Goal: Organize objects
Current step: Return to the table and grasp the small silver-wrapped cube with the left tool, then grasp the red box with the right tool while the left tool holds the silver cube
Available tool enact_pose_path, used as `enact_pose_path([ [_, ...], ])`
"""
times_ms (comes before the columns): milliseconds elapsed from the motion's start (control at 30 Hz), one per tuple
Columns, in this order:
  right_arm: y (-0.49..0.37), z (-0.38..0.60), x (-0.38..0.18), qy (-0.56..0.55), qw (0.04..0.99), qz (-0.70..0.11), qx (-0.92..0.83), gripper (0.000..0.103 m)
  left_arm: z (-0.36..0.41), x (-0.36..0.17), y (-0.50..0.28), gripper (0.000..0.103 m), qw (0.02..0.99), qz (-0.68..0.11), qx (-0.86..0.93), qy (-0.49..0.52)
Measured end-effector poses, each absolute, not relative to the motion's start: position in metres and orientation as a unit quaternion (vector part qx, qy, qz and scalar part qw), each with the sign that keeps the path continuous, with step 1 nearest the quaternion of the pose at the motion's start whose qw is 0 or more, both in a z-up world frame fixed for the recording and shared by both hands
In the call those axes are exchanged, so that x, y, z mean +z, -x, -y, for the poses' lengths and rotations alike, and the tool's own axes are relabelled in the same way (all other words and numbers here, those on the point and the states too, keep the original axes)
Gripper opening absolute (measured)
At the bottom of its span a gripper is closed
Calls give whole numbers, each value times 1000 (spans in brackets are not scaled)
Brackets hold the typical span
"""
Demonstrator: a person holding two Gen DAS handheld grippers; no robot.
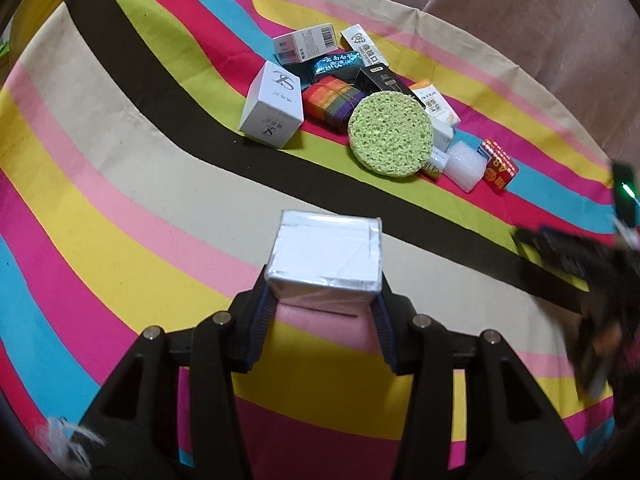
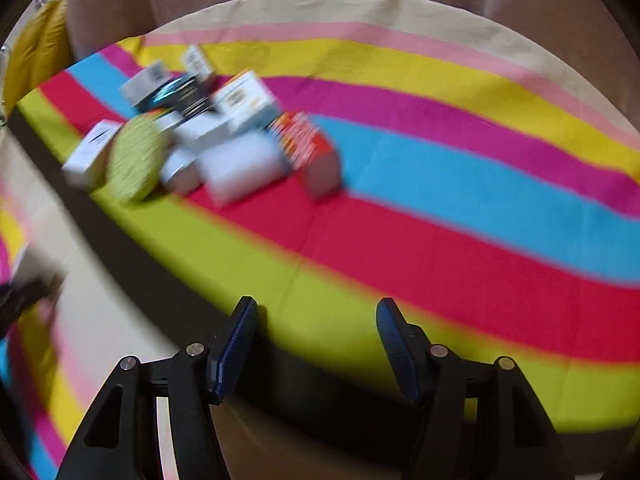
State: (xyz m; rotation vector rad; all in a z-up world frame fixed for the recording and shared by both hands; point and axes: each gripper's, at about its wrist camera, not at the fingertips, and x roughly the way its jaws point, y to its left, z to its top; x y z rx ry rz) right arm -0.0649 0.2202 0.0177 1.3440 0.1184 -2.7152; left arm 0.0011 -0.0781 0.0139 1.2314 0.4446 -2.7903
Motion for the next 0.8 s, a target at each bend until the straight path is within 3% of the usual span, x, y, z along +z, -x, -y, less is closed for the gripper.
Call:
enact_pose_path([
  [233,144,-201,16,-431,67,-97,-895,61,84,13,0,50,26,-167,-904,-394],
  [267,149,-200,16,-430,65,-101,-895,57,84,13,-1,50,26,-167,-904,-394],
  [300,153,-198,16,-427,75,-102,-895,39,84,14,0,50,25,-168,-903,-393],
  [333,153,-196,15,-426,97,-100,-894,28,84,14,-1,50,25,-169,-903,-393],
  [567,60,-199,24,-430,166,-34,-887,28,84,13,0,50,25,-174,-903,-391],
  [800,-21,-192,13,-427,175,-25,-887,29,83,13,0,50,27,-170,-904,-392],
])
